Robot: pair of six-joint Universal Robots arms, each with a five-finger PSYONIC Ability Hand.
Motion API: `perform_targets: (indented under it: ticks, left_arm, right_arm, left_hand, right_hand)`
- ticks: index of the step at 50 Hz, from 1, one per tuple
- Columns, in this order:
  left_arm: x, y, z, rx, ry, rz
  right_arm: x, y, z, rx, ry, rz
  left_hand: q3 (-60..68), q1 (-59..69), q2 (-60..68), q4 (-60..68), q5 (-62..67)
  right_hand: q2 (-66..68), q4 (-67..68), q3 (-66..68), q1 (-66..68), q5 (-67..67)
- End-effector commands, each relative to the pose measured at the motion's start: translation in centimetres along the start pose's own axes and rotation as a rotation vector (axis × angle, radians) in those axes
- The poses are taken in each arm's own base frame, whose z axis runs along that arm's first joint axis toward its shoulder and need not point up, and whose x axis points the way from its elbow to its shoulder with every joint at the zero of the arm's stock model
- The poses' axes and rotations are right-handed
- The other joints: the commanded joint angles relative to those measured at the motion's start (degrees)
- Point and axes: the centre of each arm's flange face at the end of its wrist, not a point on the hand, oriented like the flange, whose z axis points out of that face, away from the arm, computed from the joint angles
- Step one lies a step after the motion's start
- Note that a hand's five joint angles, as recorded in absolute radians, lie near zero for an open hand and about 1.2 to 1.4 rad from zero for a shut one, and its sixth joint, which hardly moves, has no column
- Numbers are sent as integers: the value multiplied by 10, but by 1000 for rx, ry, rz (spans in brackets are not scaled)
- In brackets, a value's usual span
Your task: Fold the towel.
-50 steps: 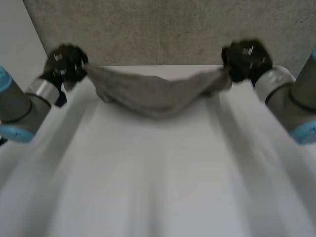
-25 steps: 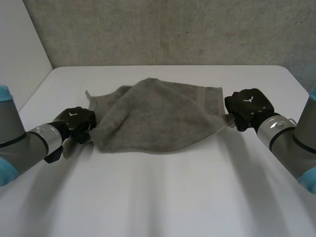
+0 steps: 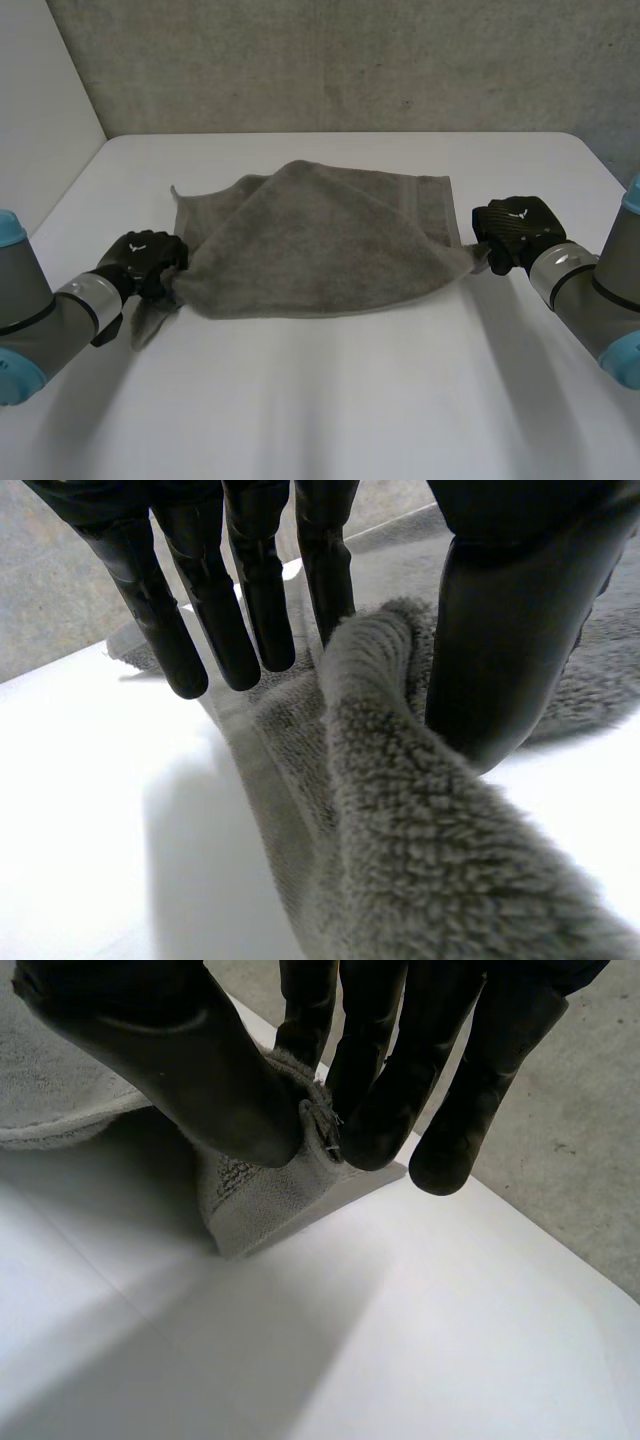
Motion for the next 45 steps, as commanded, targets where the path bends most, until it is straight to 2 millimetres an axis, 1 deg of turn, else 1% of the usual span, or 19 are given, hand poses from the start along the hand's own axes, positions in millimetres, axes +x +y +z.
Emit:
perform_targets:
  ticks: [1,3,4,6,9,11,12,17,18,20,23,25,29,31,34,38,42,44,45]
  left_arm:
    - [5,-15,-24,18,-8,8]
    - [9,-19,-35,29,-10,13]
    - [9,-19,-35,29,-10,13]
    - [12,-23,-48,47,-18,19]
    - [12,-24,-53,52,-23,20]
    - [13,-23,-64,52,-34,18]
    - [13,-23,-64,52,-34,18]
    - [22,-23,-86,55,-37,25]
    - [22,-23,-86,55,-37,26]
    - [26,-19,-94,48,-37,54]
    - [28,-16,-96,37,-34,71]
    - [31,-9,-98,14,-30,112]
    - [31,-1,-96,-15,-25,137]
    - [29,9,-89,-59,-22,134]
    - [27,14,-85,-77,-26,131]
    - [18,24,-70,-126,-56,123]
    - [11,26,-60,-134,-93,127]
    - [2,24,-50,-112,-134,142]
    - [2,24,-50,-111,-135,142]
  right_arm:
    - [-1,2,0,-7,-2,1]
    - [-2,2,0,-6,-4,0]
    - [-3,2,0,-7,-7,0]
    - [-3,3,0,-8,-8,0]
    - [-4,3,-1,-9,-11,0]
    - [-4,3,-1,-9,-11,0]
    - [-4,3,-1,-9,-11,-2]
    - [-5,3,-1,-11,-14,-2]
    - [-5,3,-1,-11,-14,-2]
    - [-6,4,-1,-12,-16,-2]
    - [-6,5,0,-17,-18,-4]
    - [-6,5,0,-17,-18,-5]
    - [-7,6,0,-20,-20,-7]
    - [-7,7,0,-24,-21,-6]
    - [-8,8,0,-28,-20,-5]
    - [-8,9,-1,-29,-21,-5]
    - [-8,9,-1,-32,-22,-6]
    - [-8,10,-1,-33,-21,-6]
    - [-8,10,-1,-32,-22,-6]
  left_hand:
    - [-24,-12,-28,-29,-10]
    - [-24,-12,-28,-29,-10]
    - [-24,-12,-28,-29,-10]
    - [-24,-12,-28,-29,-10]
    - [-24,-12,-28,-29,-10]
    - [-22,-11,-27,-28,-8]
    - [-22,-11,-26,-28,-8]
    - [3,14,-1,-2,17]
    - [3,15,-1,-2,17]
    - [28,40,24,23,42]
    - [32,43,27,26,45]
    - [33,45,29,28,47]
    - [32,43,27,26,45]
    - [26,38,22,21,40]
    - [26,38,22,21,40]
    - [23,35,19,18,37]
    - [23,35,19,18,37]
    - [23,35,19,18,37]
    - [23,35,19,18,37]
  right_hand:
    - [53,32,37,32,33]
    - [53,32,37,32,33]
    - [53,32,37,32,33]
    - [53,32,37,32,33]
    - [53,32,37,32,33]
    - [53,32,37,32,33]
    - [53,32,37,32,33]
    - [53,32,37,32,33]
    - [53,32,37,32,33]
    - [53,32,37,32,33]
    - [53,32,37,32,33]
    - [53,32,37,32,33]
    - [53,32,37,32,33]
    - [53,32,37,32,33]
    - [53,32,37,32,33]
    - [53,32,37,32,33]
    - [53,32,37,32,33]
    - [53,32,37,32,33]
    - [53,32,37,32,33]
